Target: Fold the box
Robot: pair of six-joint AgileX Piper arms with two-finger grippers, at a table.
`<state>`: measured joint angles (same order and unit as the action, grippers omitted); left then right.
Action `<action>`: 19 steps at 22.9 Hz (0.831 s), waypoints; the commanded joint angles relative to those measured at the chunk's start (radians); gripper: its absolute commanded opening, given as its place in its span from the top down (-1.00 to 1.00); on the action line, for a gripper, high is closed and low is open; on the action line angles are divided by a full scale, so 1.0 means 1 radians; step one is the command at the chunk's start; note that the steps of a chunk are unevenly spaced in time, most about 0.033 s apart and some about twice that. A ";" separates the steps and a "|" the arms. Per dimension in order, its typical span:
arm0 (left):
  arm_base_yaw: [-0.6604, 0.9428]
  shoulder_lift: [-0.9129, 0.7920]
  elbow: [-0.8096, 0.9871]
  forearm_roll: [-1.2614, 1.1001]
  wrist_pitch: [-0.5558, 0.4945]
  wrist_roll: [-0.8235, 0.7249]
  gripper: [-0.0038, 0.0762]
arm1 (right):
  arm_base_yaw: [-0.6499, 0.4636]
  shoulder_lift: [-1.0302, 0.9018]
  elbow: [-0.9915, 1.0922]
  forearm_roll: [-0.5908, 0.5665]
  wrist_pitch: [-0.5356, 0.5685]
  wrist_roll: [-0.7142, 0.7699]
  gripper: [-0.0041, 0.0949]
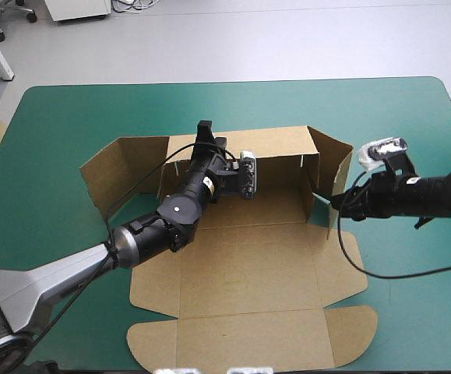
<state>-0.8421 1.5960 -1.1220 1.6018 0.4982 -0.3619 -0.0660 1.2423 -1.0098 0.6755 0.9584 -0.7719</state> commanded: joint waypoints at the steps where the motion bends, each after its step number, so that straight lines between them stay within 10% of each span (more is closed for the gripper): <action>1: -0.007 -0.045 -0.026 0.037 0.026 -0.016 0.93 | -0.008 -0.108 0.117 0.079 -0.144 -0.129 -0.11; 6: -0.007 -0.045 -0.026 0.038 0.023 -0.016 0.93 | -0.080 -0.303 0.255 0.067 -0.541 0.024 0.24; 19: -0.007 -0.045 -0.026 0.030 0.023 -0.021 0.93 | -0.226 0.287 -0.415 0.106 0.083 0.188 0.48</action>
<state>-0.8421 1.5960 -1.1220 1.6050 0.4982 -0.3627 -0.2844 1.4623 -1.2821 0.7466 0.9619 -0.6123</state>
